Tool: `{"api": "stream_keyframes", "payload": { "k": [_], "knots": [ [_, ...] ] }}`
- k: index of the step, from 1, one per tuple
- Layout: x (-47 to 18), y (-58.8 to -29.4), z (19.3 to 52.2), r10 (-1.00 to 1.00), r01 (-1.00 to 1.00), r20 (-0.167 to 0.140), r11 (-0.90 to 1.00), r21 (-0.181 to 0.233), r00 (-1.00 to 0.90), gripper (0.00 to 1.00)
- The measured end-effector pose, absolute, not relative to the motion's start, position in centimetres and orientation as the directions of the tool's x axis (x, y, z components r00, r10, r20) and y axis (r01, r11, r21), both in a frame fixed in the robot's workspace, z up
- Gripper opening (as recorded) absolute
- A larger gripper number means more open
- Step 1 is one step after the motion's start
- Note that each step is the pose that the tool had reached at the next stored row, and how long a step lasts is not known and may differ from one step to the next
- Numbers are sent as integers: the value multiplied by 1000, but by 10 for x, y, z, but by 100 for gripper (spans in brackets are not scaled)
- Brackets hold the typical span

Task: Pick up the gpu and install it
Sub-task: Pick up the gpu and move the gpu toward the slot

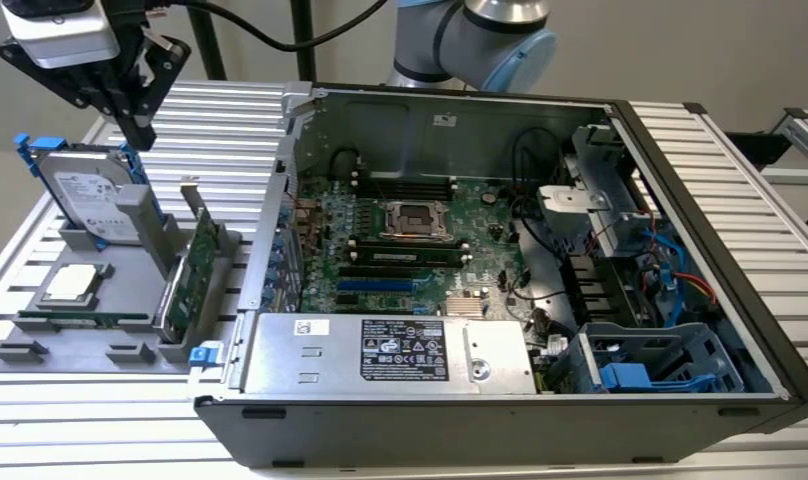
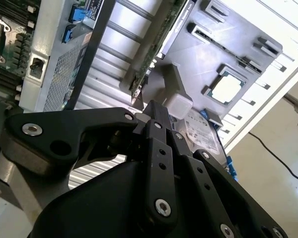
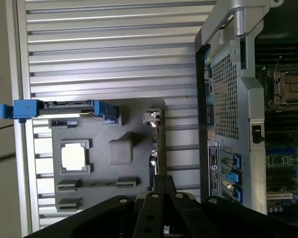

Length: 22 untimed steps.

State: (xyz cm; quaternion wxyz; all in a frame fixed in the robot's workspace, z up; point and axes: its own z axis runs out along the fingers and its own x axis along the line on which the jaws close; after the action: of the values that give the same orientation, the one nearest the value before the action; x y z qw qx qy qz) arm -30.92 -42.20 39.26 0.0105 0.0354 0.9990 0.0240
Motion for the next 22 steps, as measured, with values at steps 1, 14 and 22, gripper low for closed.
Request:
{"api": "stream_keyframes", "payload": {
  "k": [1,14,22],
  "knots": [
    [-309,-422,393,71,70,-19,996,49,-997,0],
    [-309,-435,393,71,70,-19,996,49,-997,0],
    [-309,-445,393,71,70,-18,996,49,-997,0]
  ]
}}
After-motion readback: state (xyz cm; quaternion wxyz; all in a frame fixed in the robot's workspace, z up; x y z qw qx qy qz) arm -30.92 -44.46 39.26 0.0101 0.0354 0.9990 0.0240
